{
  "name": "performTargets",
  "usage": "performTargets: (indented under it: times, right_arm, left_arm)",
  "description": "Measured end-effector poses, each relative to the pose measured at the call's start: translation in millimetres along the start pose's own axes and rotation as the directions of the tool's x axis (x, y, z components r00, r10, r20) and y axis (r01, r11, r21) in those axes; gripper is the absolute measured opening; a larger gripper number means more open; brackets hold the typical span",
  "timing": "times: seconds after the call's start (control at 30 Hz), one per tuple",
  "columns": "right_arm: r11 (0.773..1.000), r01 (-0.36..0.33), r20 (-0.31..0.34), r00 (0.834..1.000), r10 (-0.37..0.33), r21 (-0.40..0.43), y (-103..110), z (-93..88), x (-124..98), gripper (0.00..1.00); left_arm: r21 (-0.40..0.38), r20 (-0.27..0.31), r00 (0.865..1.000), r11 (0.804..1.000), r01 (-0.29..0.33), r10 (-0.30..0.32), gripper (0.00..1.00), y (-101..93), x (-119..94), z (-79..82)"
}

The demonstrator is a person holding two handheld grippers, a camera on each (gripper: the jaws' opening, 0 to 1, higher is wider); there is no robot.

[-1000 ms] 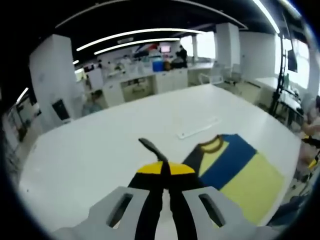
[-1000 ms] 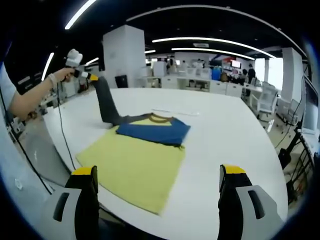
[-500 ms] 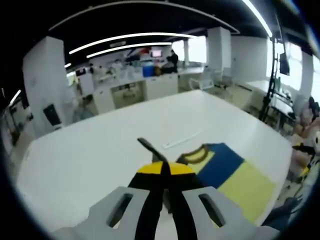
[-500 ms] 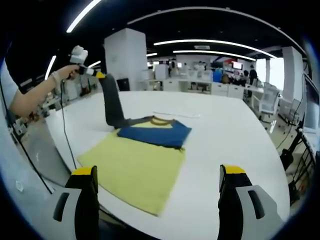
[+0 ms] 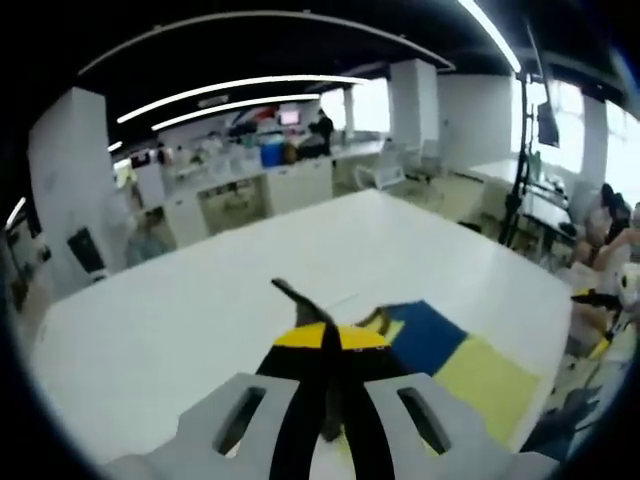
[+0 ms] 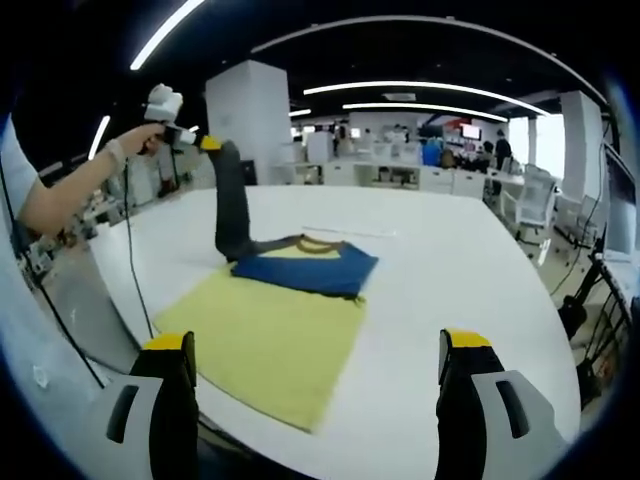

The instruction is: Fold the garment on the visible template until the final outline fits inside the template.

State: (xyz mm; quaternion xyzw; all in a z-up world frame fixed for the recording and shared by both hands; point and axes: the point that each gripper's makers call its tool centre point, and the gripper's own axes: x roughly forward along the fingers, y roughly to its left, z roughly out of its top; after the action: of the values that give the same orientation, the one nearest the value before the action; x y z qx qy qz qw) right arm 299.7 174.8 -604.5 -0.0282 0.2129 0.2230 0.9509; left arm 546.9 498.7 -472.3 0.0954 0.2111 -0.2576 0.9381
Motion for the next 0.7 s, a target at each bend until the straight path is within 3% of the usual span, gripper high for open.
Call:
performTargets:
  times: [0.47,0.7]
  right_arm:
    - [0.999,0.021,0.002,1.0,-0.021,0.024,-10.0,-6.5,-4.1,1.0]
    - [0.999,0.033,0.0,0.999,-0.033,0.034,-15.8,-8.4,-7.0,1.0]
  left_arm:
    - [0.001,0.023,0.996,0.996,0.084,-0.084,0.0,-41.9,33.9,14.6]
    - [0.003,0.016,0.993,0.993,0.121,-0.121,0.0,-59.0,49.8,13.5]
